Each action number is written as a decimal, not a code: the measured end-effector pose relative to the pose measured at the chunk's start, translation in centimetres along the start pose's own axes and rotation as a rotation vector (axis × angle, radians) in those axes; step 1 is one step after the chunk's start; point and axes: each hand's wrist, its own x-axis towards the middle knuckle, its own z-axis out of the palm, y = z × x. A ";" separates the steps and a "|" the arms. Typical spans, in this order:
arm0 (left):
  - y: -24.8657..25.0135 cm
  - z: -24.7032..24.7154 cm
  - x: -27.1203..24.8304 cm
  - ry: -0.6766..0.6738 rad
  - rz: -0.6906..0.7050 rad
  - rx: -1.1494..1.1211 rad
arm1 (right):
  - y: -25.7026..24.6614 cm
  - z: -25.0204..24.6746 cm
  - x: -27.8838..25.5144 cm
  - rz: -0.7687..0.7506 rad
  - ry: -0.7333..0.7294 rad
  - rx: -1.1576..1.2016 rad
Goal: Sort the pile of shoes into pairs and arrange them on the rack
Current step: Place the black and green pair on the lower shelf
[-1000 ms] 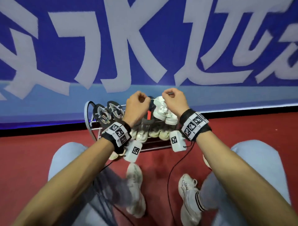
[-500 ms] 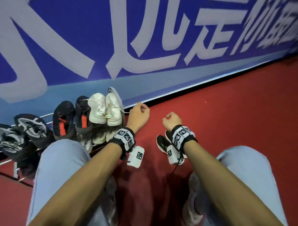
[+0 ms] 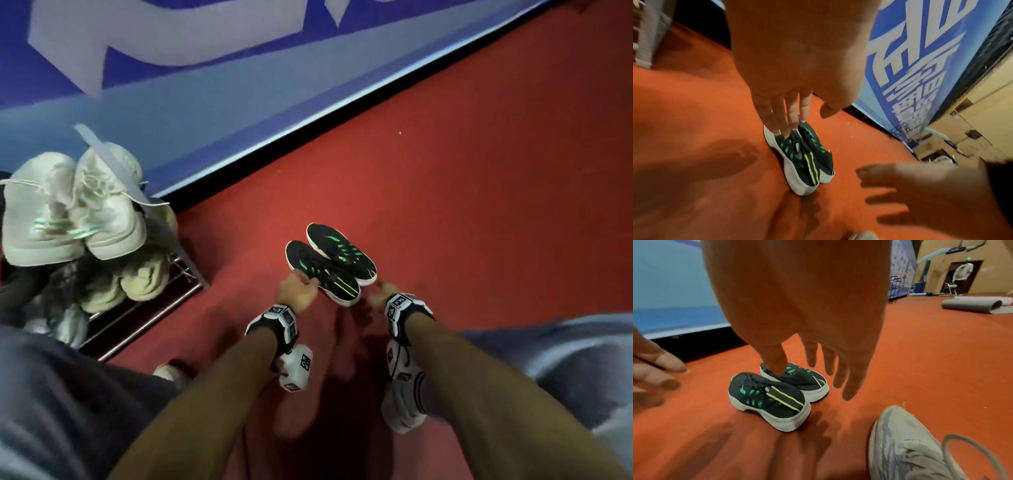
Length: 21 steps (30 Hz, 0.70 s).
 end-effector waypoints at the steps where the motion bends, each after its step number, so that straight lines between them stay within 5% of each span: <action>1: -0.5 1.2 0.4 -0.030 0.005 0.004 | 0.5 0.7 1.7 0.001 -0.004 0.004; 5: -1.9 4.8 1.6 -0.110 0.024 0.042 | 5.0 4.9 12.8 0.029 0.033 -0.009; 10: -5.0 7.1 2.4 -0.080 -0.066 -0.004 | -2.6 2.9 9.3 0.024 0.083 -0.021; 13: -6.7 7.1 2.6 -0.104 -0.101 0.000 | -2.4 4.4 12.6 0.012 0.025 -0.029; 21: -8.8 5.5 3.5 -0.128 -0.183 -0.029 | -4.2 4.6 11.3 0.134 -0.022 -0.147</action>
